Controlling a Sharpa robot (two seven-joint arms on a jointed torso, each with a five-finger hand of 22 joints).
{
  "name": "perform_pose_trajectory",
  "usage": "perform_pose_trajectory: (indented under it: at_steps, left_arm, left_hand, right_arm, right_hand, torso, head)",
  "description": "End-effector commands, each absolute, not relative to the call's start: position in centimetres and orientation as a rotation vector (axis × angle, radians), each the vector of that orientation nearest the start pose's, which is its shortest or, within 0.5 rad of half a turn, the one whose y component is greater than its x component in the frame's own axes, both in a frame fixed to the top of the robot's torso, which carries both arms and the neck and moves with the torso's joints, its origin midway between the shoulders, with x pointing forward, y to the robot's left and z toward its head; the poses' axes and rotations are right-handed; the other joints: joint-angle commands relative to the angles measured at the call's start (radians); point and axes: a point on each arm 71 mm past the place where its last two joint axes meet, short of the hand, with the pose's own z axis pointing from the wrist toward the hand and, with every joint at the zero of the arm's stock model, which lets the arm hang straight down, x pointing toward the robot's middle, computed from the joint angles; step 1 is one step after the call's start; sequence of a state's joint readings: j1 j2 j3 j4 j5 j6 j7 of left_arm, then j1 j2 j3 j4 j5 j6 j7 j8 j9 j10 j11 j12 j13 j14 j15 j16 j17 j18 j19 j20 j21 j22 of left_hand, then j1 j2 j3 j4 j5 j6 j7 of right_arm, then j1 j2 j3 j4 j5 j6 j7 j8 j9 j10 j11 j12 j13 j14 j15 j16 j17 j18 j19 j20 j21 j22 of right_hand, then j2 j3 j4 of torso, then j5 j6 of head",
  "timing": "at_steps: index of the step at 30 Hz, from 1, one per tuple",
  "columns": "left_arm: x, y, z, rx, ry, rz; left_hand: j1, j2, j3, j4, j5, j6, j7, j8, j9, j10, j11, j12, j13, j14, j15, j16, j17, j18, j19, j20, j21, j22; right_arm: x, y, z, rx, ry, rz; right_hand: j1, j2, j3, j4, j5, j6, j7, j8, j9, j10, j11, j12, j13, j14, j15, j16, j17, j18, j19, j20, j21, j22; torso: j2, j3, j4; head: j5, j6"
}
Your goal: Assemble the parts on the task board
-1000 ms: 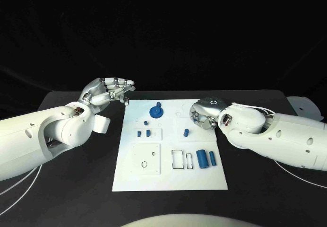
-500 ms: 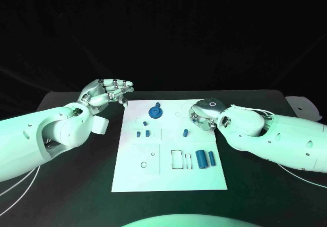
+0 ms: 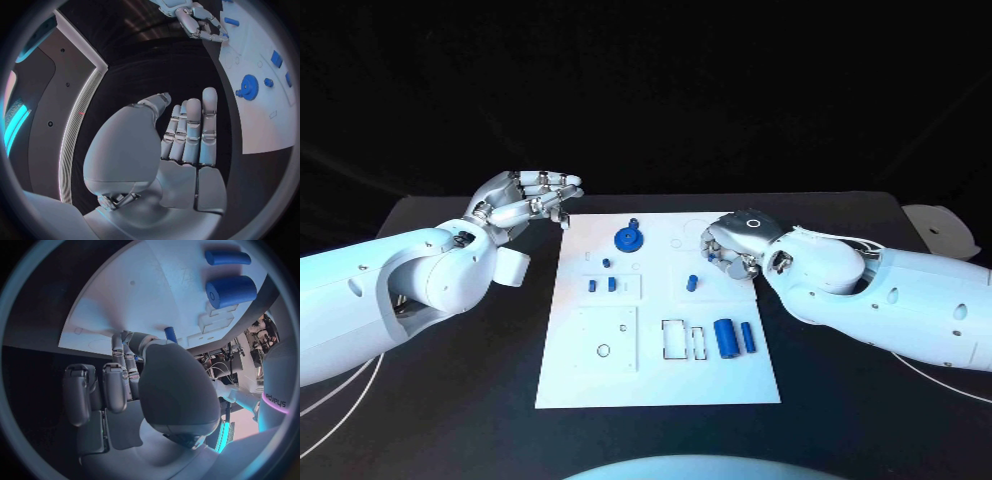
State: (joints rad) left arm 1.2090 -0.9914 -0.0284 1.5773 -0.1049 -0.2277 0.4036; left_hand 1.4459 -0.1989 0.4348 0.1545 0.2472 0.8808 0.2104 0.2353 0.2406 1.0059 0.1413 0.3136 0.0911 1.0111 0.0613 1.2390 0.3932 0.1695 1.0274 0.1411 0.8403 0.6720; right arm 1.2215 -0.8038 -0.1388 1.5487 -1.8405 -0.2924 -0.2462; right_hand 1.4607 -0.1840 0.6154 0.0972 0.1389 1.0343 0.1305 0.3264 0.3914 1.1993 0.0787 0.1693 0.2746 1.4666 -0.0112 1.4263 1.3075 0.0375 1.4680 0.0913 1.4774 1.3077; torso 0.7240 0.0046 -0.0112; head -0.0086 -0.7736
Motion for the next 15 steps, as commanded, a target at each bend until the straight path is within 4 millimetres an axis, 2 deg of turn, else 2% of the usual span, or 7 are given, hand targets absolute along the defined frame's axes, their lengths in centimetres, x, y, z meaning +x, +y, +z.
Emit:
perform_pose_trajectory:
  at_steps: [1,8,15]
  left_arm:
    - [47.8,26.0,-16.1,-0.994,1.421,-1.542]
    - [47.9,26.0,-16.2,-0.996,1.424,-1.54]
    - [47.9,26.0,-16.2,-0.997,1.428,-1.539]
  left_hand:
    - [0.003,-0.006,0.004,0.0,-0.005,-0.006,0.0,-0.005,-0.002,-0.009,-0.001,0.004,-0.002,-0.009,0.001,-0.005,-0.002,0.014,-0.002,0.006,-0.005,-0.002]
    - [0.001,-0.006,0.004,0.0,-0.005,-0.01,0.002,-0.007,-0.002,-0.014,0.001,0.005,-0.002,-0.011,0.002,-0.007,-0.003,0.014,-0.003,0.007,-0.007,-0.003]
    - [0.001,-0.007,0.005,-0.001,-0.005,-0.014,0.003,-0.008,-0.003,-0.019,0.002,0.006,-0.002,-0.013,0.003,-0.009,-0.004,0.014,-0.005,0.008,-0.009,-0.004]
  right_arm:
    - [46.8,-17.4,-20.0,-0.486,1.564,0.416]
    - [46.4,-17.6,-19.3,-0.457,1.542,0.443]
    - [44.9,-17.5,-18.1,-0.416,1.527,0.506]
  right_hand:
    - [-0.006,0.003,0.0,-0.007,0.0,0.005,0.0,0.004,0.001,0.026,-0.022,-0.001,-0.002,0.052,-0.008,0.001,0.044,-0.017,0.067,-0.007,0.006,0.223]
    - [-0.013,0.002,0.001,-0.009,-0.003,0.006,-0.001,0.005,0.003,0.028,-0.022,-0.004,-0.002,0.052,-0.008,0.002,0.045,-0.017,0.067,-0.007,0.007,0.223]
    - [-0.022,0.001,0.001,-0.011,-0.008,0.007,-0.002,0.005,0.005,0.032,-0.022,-0.008,-0.003,0.052,-0.008,0.001,0.044,-0.018,0.068,-0.007,0.009,0.224]
  torso:
    - [-0.001,0.0,-0.0017]
    - [0.0,0.0001,-0.0007]
    - [0.0,-0.0008,-0.0016]
  head:
    - [0.001,0.003]
    - [-0.002,0.004]
    - [0.0,0.004]
